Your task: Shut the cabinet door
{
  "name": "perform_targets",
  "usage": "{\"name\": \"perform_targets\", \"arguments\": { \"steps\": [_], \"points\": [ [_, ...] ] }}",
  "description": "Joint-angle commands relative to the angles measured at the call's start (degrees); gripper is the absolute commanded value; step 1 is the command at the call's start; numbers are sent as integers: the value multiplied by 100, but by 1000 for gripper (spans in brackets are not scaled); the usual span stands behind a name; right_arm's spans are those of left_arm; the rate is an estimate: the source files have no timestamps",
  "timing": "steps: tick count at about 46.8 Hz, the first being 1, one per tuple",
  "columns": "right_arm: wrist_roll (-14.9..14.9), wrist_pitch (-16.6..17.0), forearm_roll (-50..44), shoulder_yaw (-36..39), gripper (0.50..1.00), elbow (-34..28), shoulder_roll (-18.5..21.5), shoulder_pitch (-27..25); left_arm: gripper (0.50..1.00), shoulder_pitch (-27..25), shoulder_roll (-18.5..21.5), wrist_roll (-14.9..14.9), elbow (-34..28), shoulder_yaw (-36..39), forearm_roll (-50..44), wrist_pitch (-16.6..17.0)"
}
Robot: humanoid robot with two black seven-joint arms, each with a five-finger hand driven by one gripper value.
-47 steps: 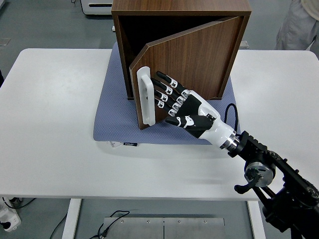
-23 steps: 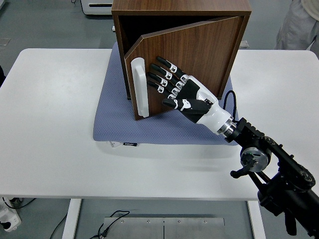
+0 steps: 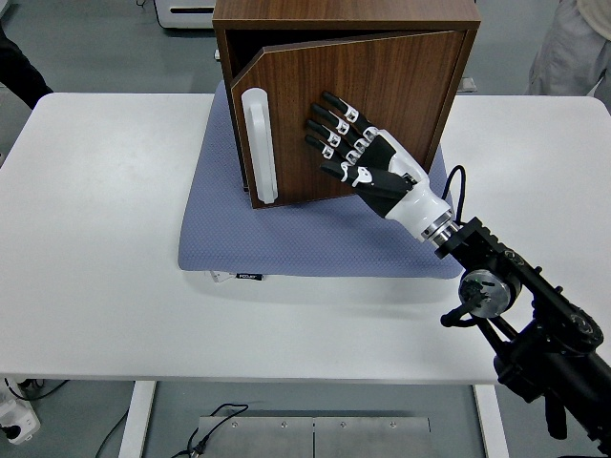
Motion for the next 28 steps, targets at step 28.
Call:
{"name": "perform_targets", "arguments": {
  "steps": [28],
  "points": [
    [162,-1128,9,16,1000,-32,0,-34,1000,6,0,0,0,0,0,0]
  ]
}}
